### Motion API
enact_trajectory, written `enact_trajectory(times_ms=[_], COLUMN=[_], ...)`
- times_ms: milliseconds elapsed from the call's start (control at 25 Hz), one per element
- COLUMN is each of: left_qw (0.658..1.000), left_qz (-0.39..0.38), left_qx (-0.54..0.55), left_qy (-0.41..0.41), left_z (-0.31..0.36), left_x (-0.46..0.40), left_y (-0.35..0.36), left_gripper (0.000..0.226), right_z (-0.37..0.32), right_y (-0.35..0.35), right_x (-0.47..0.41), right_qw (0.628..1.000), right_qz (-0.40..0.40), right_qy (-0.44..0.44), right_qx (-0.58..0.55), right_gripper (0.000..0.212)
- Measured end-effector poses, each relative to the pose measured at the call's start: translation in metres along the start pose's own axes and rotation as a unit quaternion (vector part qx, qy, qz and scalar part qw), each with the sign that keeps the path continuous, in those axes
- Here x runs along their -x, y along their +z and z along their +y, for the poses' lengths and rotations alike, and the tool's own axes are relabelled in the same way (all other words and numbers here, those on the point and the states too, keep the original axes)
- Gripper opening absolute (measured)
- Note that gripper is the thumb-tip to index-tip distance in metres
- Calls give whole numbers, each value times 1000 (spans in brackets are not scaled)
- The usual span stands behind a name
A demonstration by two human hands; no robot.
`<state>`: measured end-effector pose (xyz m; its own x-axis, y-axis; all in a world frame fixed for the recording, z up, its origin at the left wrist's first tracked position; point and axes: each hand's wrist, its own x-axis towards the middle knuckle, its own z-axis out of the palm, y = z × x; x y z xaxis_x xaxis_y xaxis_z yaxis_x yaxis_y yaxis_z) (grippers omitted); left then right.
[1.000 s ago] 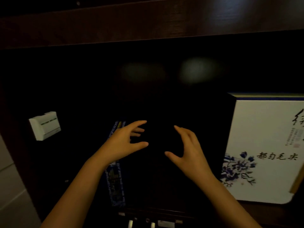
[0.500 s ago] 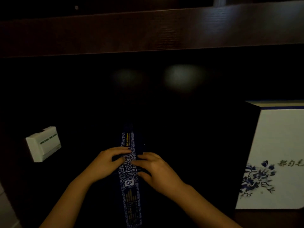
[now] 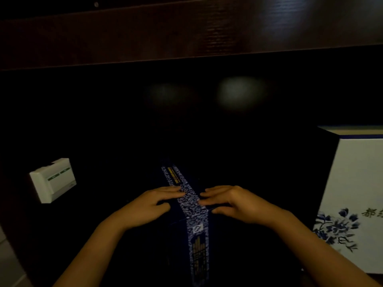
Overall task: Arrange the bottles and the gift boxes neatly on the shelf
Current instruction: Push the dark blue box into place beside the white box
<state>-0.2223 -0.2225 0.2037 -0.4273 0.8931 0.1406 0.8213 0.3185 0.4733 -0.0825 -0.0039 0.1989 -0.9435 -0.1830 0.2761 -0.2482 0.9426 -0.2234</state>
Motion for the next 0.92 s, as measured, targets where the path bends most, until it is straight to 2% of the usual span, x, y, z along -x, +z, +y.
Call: enact_trajectory(times_ms=[120,240,280,360,440,600,760,840,920], left_qw=[995,985,983,980,980,978,974,961,956], left_qz=[-71,-52,-37,-12,28,129,136,174,197], left_qx=[-64,-158,-174,-194,-194,-151,-152,-207,-208], left_qy=[36,47,45,42,37,58,101,55,-62], left_z=[14,17,16,13,15,39,18,-24,-68], left_x=[-16,-29,-33,-39,-43,-60,-73,-72,-66], left_y=[14,24,25,27,36,73,58,32,8], left_gripper=[75,85,87,89,88,81,72,78,93], right_z=[23,22,14,-12,-38,-34,-5,3,16], right_y=[-19,-24,-19,-1,21,30,21,21,17], right_x=[23,42,45,45,35,31,50,52,57], right_qw=[998,989,986,978,971,957,966,970,972], right_qz=[11,39,47,70,90,118,128,123,117], right_qy=[55,115,137,182,197,222,196,182,178], right_qx=[23,84,87,79,99,145,111,108,97], right_gripper=[41,44,52,84,98,76,68,68,68])
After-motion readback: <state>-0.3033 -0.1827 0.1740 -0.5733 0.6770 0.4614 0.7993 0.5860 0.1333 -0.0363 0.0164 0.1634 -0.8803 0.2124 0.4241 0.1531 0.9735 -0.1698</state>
